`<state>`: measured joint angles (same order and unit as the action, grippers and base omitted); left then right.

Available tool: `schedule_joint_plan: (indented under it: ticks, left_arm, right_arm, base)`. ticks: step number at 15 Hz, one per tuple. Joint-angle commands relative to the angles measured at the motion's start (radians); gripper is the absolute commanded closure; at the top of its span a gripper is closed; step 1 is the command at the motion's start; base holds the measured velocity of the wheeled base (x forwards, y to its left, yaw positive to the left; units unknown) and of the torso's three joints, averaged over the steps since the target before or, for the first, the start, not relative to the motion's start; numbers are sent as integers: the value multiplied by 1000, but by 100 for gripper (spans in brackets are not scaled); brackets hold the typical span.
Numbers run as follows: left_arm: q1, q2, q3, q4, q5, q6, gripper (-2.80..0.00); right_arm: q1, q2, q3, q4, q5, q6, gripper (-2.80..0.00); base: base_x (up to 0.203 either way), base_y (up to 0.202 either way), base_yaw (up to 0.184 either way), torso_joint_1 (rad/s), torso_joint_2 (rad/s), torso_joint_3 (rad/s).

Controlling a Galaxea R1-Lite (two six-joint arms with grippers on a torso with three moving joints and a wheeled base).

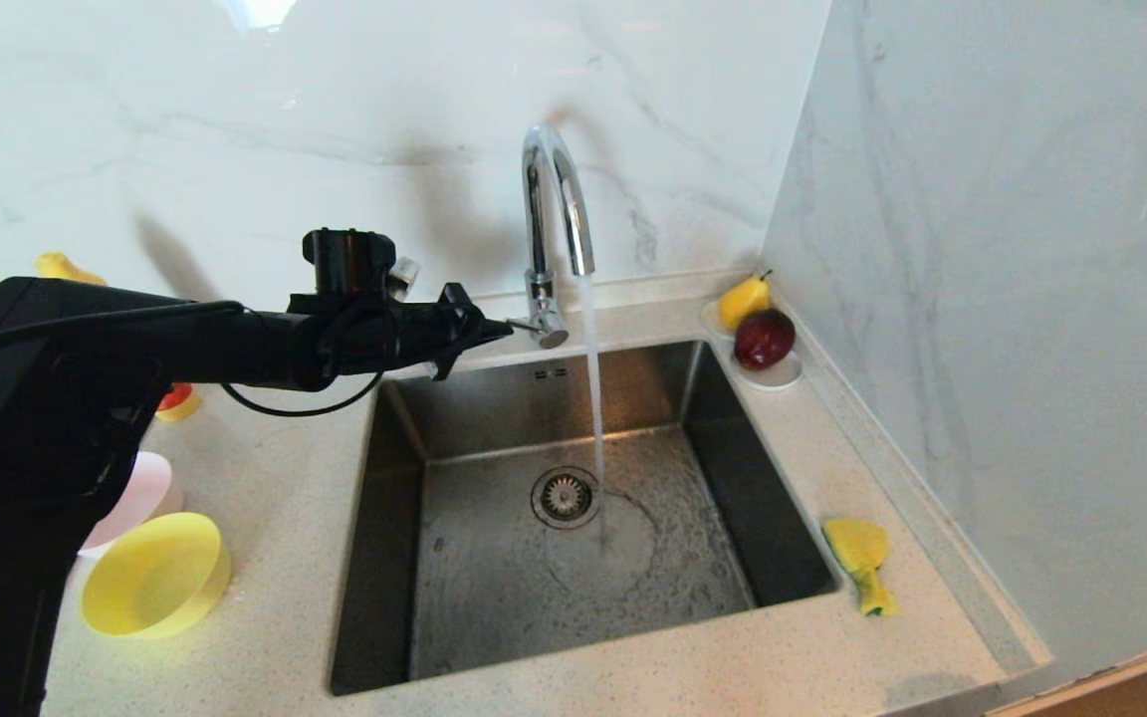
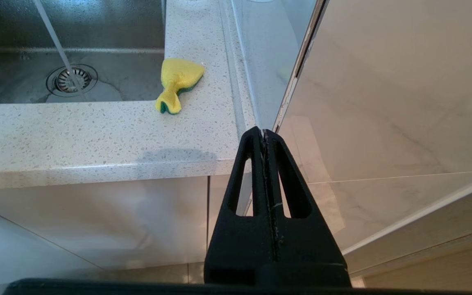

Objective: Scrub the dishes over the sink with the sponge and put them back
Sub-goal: Turn off the faucet

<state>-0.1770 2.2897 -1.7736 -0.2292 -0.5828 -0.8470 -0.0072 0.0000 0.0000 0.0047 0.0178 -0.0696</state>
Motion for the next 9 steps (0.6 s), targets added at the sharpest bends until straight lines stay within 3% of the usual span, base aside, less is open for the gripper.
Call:
schedule_joint_plan:
  ticks: [1,9]
  left_arm:
    - [-1,19,-22,-1,1,-4,0]
    - [-2,77,-135,5,46,-46,0]
  right_arm:
    - [0,2,0,0,1,-1,0]
    - [0,2,0,0,1,-1,0]
  base:
    - [0,0,0,0,0,0]
    - [0,0,0,0,0,0]
